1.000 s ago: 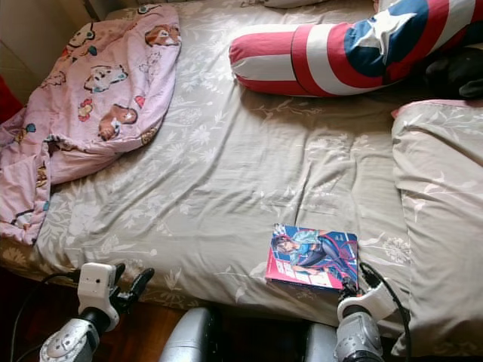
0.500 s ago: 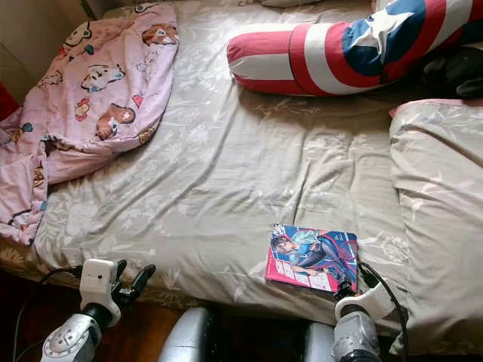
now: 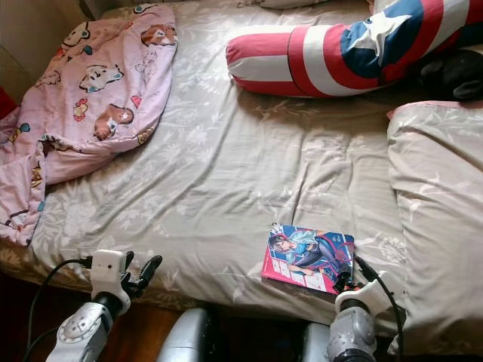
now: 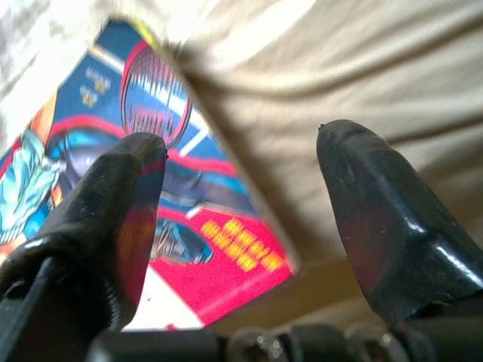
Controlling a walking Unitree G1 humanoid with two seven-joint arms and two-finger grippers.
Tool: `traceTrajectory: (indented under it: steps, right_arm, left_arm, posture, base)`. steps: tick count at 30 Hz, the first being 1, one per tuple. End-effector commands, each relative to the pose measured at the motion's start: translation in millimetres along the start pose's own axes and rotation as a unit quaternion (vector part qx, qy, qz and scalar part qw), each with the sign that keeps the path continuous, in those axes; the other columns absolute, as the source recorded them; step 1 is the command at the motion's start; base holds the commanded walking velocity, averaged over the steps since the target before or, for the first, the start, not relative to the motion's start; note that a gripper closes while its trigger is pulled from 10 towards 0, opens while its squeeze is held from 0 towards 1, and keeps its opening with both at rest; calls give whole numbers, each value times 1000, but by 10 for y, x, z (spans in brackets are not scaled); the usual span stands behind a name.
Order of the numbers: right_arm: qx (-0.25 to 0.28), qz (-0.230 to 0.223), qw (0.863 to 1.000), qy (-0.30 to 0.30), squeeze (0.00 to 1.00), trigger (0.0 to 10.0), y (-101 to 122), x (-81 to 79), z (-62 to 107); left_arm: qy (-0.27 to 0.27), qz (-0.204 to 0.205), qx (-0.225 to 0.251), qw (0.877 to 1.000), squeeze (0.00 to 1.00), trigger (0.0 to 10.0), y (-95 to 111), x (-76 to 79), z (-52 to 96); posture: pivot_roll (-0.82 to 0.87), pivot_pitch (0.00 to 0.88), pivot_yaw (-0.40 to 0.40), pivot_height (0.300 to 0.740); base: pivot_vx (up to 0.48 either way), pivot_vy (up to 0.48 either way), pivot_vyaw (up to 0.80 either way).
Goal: Clean up the room
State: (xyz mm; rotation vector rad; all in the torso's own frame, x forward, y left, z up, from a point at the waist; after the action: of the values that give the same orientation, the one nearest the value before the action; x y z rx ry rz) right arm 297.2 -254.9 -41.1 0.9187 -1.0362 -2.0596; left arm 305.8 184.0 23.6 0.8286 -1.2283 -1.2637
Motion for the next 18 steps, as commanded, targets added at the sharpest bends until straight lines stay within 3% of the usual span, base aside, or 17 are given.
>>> traceTrajectory:
  steps: [1,2,3,5,11,17,18]
  right_arm:
    - [0,20,1000,2,0,10000,-46,30,31]
    - [15,57,998,13,0,10000,19,7,22]
    - [15,57,998,13,0,10000,19,7,22]
    - [57,111,991,52,0,10000,166,-126,17]
    - [112,183,969,122,0,10000,275,-330,97]
    - [74,232,959,147,0,10000,25,-304,175]
    - [56,220,962,151,0,10000,-58,-293,189]
  left_arm:
    - [8,-2,-13,1000,0,10000,-98,-35,16]
    - [9,1,-11,1000,0,10000,-99,-24,-20]
    - [9,1,-11,1000,0,10000,-99,-24,-20]
    - [11,8,-4,1000,0,10000,-96,-12,-63]
    - [27,29,5,999,0,10000,-108,-10,-114]
    - [39,43,-6,998,0,10000,-210,-7,-152]
    - [44,51,-13,998,0,10000,-245,-20,-163]
  posture:
    - [147,133,116,649]
    - [137,117,106,649]
    - [137,117,106,649]
    - [120,95,93,649]
    - [79,57,59,649]
    - [56,37,42,673]
    - [52,29,38,683]
  base:
    - [0,0,0]
    - [0,0,0]
    - [0,0,0]
    - [0,0,0]
    - [0,0,0]
    - [0,0,0]
    - [0,0,0]
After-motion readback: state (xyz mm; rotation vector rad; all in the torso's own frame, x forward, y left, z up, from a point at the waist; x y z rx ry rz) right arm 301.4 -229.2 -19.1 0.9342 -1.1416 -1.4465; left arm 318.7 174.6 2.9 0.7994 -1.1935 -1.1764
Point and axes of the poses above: a point about 5 cm out from each wrist's last joint towards the gripper, its own z axis pointing back from the gripper into the wrist, its own y axis along the axis of the wrist's last joint, x = y × z, the point moved 5 cm from there along -z, pointing out of the wrist towards the gripper, and after that the axes turned 11 degrees about z, right-handed, at the moved point
